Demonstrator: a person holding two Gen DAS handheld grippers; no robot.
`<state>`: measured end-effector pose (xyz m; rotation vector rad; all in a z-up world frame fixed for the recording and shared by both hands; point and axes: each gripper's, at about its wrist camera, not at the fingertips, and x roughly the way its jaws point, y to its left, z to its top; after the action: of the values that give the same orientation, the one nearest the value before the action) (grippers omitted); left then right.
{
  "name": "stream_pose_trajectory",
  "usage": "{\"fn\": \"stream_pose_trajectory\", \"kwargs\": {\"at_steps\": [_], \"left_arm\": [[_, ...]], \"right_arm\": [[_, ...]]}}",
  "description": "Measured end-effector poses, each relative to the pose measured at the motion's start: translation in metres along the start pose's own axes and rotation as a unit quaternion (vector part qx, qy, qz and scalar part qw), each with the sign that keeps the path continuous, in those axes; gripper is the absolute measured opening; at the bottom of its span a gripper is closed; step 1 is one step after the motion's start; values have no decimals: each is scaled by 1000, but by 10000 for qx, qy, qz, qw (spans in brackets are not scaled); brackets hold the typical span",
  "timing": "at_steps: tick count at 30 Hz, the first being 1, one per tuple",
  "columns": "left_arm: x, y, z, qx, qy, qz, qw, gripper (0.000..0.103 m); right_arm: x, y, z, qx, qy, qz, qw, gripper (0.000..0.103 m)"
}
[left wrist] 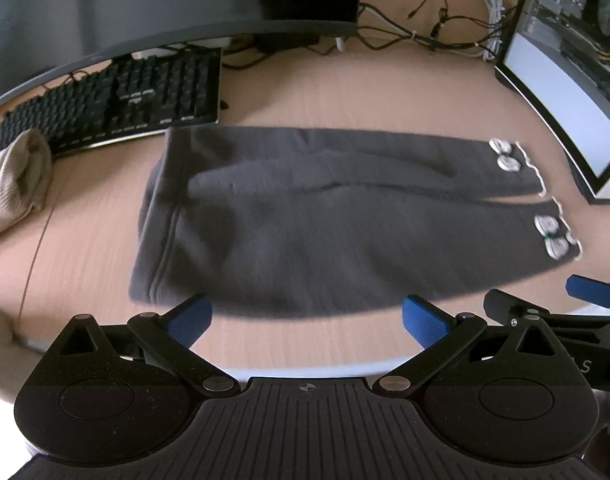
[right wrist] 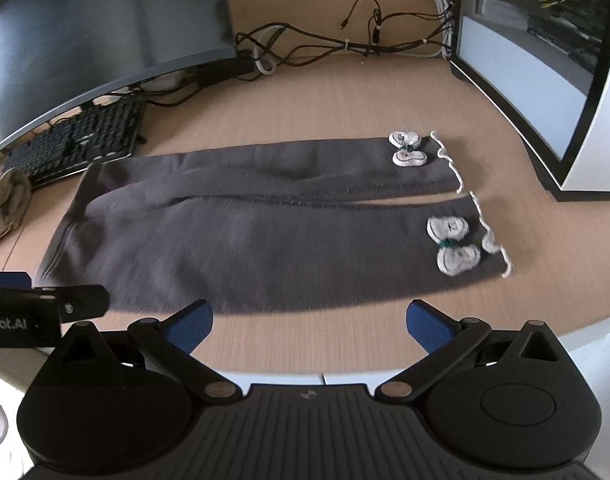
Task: Fold clothes
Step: 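Bring both grippers back down over the flat sweatpants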
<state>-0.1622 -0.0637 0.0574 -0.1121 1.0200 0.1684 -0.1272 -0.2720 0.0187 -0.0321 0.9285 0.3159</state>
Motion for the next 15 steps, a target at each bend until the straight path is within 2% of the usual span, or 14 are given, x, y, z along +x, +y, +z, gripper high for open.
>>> {"fn": "stream_pose_trajectory", "kwargs": {"at_steps": [10,15], "left_arm": [[51,30,41,203,322,-252,9990,103],[82,50,51,196,649,-423,9968,103]], "right_arm": [[47,-3,34,363,261,-491,9978,103],[74,2,46,395,438,-822,9949,103]]}}
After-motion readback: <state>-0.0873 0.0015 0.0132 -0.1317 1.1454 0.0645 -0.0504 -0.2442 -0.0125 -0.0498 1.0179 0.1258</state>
